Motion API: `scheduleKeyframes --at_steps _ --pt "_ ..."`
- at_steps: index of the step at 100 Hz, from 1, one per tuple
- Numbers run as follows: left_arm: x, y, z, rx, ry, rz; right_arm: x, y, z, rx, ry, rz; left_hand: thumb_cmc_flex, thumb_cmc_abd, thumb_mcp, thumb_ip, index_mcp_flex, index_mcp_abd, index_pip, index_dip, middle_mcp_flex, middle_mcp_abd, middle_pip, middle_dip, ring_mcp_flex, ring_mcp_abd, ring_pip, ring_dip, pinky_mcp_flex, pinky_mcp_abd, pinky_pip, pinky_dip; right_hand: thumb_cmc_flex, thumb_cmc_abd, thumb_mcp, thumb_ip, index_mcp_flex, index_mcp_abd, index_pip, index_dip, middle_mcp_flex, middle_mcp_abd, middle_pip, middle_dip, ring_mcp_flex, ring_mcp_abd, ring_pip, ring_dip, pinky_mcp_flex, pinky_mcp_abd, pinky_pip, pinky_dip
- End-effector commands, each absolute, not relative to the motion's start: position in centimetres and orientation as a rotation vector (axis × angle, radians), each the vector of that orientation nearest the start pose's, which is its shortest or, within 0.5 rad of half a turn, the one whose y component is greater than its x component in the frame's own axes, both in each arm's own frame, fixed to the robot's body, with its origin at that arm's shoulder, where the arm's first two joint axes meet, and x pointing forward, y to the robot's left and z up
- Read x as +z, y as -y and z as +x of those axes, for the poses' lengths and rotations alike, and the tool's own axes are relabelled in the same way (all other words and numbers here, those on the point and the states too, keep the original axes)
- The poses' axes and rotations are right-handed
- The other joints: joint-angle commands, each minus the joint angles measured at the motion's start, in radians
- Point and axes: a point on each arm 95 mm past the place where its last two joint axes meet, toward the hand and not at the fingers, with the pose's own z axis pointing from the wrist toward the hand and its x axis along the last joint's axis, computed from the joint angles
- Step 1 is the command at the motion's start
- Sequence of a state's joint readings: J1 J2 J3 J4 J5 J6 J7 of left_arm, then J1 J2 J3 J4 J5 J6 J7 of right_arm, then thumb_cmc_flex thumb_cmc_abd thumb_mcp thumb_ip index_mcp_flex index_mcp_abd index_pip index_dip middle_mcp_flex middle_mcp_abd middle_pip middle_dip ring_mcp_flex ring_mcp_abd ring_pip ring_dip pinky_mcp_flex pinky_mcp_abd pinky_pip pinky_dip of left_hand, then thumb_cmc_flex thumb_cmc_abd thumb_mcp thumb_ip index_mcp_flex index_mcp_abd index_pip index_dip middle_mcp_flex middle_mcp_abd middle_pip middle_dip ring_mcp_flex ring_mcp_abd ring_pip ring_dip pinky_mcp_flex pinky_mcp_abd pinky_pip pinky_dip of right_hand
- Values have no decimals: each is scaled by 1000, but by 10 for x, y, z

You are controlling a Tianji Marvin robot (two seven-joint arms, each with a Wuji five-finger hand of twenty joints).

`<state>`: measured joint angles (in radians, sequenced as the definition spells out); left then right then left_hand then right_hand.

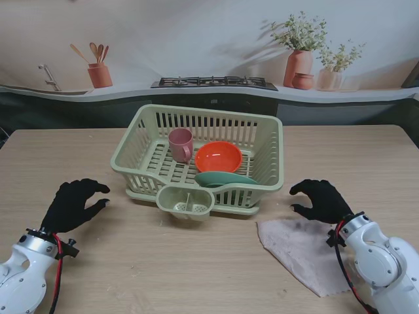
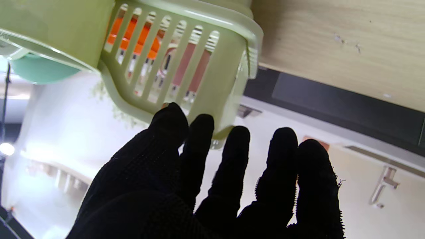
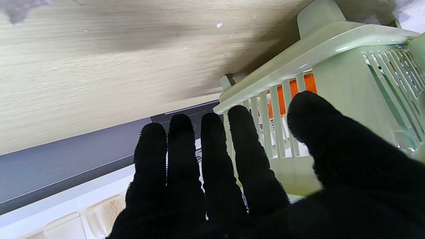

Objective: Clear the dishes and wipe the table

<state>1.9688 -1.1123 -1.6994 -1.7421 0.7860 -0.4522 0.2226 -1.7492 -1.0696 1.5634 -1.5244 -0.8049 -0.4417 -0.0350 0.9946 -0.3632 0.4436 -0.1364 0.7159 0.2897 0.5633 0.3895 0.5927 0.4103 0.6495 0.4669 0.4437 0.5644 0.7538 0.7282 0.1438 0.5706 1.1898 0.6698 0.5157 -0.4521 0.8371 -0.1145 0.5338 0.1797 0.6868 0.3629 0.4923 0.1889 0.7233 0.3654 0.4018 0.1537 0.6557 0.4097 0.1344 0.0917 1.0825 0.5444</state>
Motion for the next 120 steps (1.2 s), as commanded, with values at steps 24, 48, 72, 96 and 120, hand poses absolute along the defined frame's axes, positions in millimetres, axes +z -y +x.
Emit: scheduleKeyframes --at_steps 24,48,72,96,120 --pt "-301 -114 303 -1805 -1163 -1260 -337 123 354 1653 -1516 1319 -14 60 -38 31 38 6 -26 10 13 23 -4 -17 16 37 15 -9 20 22 50 39 4 -13 33 42 19 -1 -3 -4 10 -8 1 6 -7 -11 -2 -2 -14 -12 -9 13" --pt "-303 -115 296 -1809 -1136 -1264 -331 131 349 1621 -1607 1279 -15 73 -56 37 47 16 -43 8 15 30 -2 -16 17 42 21 -10 32 30 53 47 -21 -69 66 36 28 6 -15 -7 12 -7 -3 5 -4 -6 -6 -4 -8 6 -11 12" --pt "-305 -118 288 -1808 -1118 -1269 -327 127 344 1603 -1692 1277 -26 89 -67 42 55 22 -69 1 14 33 -4 -17 15 45 23 -12 34 33 52 54 -41 -95 89 33 41 8 -36 -12 19 -4 -16 0 2 -2 -20 -10 -9 23 -25 4" --pt "-306 -124 276 -1811 -1074 -1297 -325 121 340 1592 -1772 1271 -32 107 -82 46 71 30 -87 4 18 40 -6 -18 16 54 23 -13 35 39 50 58 -56 -116 102 31 51 4 -63 -12 27 -5 -33 -5 9 -1 -45 -21 -13 39 -44 -7" --pt "-309 -129 266 -1797 -1053 -1352 -325 115 336 1561 -1851 1265 -49 134 -106 56 86 40 -118 3 16 48 -11 -21 12 59 19 -15 28 39 45 59 -73 -152 118 26 45 -1 -103 -7 30 -13 -86 -18 12 0 -99 -37 -28 54 -84 -27"
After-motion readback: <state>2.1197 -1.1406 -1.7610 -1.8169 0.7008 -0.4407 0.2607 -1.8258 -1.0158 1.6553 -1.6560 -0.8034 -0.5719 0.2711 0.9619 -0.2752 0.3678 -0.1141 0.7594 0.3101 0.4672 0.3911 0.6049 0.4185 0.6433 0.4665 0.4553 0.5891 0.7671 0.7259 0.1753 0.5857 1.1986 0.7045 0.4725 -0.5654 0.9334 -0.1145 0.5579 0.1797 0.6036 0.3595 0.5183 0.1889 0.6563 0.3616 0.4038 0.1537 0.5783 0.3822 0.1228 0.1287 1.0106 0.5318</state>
